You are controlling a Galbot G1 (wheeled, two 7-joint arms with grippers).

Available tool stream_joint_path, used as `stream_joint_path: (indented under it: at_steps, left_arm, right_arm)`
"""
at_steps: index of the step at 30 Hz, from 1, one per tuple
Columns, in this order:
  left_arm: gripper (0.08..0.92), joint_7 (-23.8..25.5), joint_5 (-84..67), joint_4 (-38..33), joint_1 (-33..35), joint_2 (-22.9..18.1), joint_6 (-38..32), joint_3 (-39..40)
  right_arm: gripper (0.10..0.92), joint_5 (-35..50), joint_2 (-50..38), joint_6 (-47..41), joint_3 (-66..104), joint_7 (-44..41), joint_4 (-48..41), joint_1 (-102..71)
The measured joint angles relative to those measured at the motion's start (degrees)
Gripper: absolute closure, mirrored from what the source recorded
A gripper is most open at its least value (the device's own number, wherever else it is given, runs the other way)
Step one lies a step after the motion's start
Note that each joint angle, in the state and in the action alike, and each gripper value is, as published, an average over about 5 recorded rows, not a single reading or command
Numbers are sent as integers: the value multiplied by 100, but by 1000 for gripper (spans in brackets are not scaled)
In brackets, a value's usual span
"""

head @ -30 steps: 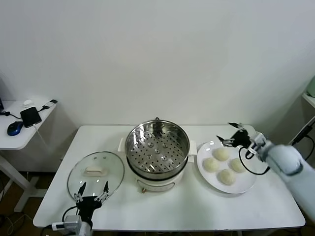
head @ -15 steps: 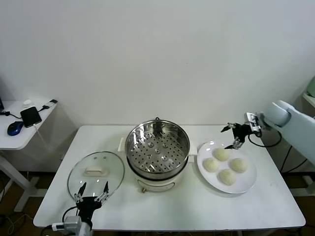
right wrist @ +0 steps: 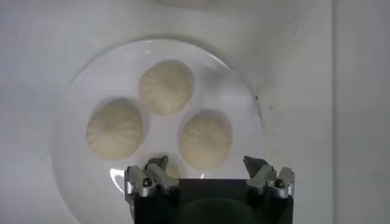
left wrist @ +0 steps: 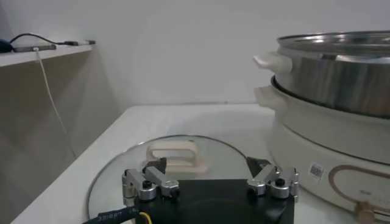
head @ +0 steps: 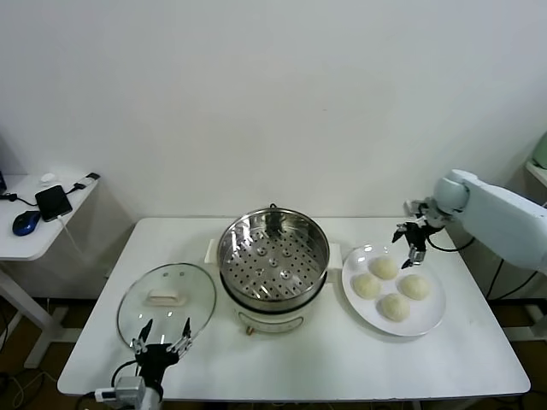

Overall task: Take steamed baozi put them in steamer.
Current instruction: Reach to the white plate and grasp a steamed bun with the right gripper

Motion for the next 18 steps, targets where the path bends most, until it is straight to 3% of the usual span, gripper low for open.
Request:
stream_joint_path:
  at_steps: [12,18]
  left_arm:
    - [177,26,20,20,1,-10,17,-2]
    - [177,42,21,22,16,-11,17,-1]
  right_arm:
    - [203,-271,632,-160,261,141,-801,-398]
    - [247,-397,769,-233,350,156,-984,-513]
